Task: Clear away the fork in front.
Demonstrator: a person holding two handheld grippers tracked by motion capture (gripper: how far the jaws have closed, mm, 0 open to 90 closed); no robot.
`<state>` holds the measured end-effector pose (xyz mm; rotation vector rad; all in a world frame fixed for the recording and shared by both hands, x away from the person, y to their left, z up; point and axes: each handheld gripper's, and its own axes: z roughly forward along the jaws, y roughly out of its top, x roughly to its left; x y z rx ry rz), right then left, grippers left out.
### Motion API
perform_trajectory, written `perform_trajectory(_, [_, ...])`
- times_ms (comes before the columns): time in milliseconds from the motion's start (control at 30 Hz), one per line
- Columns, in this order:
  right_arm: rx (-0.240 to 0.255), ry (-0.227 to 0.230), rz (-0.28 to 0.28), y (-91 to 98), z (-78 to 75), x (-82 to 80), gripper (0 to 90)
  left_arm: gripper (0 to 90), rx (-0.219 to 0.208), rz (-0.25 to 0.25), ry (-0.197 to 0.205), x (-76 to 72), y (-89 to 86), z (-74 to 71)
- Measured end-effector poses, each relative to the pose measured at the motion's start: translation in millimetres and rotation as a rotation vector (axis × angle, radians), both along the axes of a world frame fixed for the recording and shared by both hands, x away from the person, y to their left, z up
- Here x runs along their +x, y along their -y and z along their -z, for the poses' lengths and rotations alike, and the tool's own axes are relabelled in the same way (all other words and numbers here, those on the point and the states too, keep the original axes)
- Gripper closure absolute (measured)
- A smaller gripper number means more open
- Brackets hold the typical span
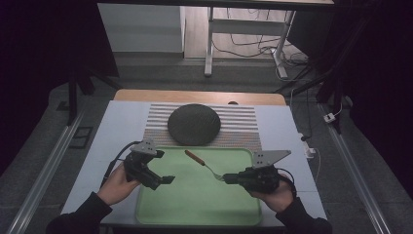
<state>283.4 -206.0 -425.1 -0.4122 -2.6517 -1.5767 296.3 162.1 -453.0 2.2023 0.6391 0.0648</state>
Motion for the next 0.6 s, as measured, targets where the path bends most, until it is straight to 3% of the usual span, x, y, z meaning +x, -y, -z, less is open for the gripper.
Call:
perform_trajectory(167, [0.015, -0.014, -0.061, -3.9, -0.2, -7.1, 89.8, 0.6, 0.019, 0.025, 0.012, 3.5, 8.2, 1.1])
perform_trajectory(300, [0.026, -0.02, -0.091, -4.9, -1.0, -8.6, 89.8, 0.8, 0.022, 0.096, 0.02, 6.0, 13.2, 1.5])
perform_trajectory(433, [0.033, -0.023, -0.131, -7.0, -3.4, -10.7, 89.8, 0.6, 0.073, 0.167, 0.045, 8.8, 25.8, 2.8])
perform_trajectory(600, [0.032, -0.028, -0.175, -9.4, -5.8, -13.6, 89.8, 4.9, 0.099, 0.225, 0.075, 8.7, 36.4, 2.2])
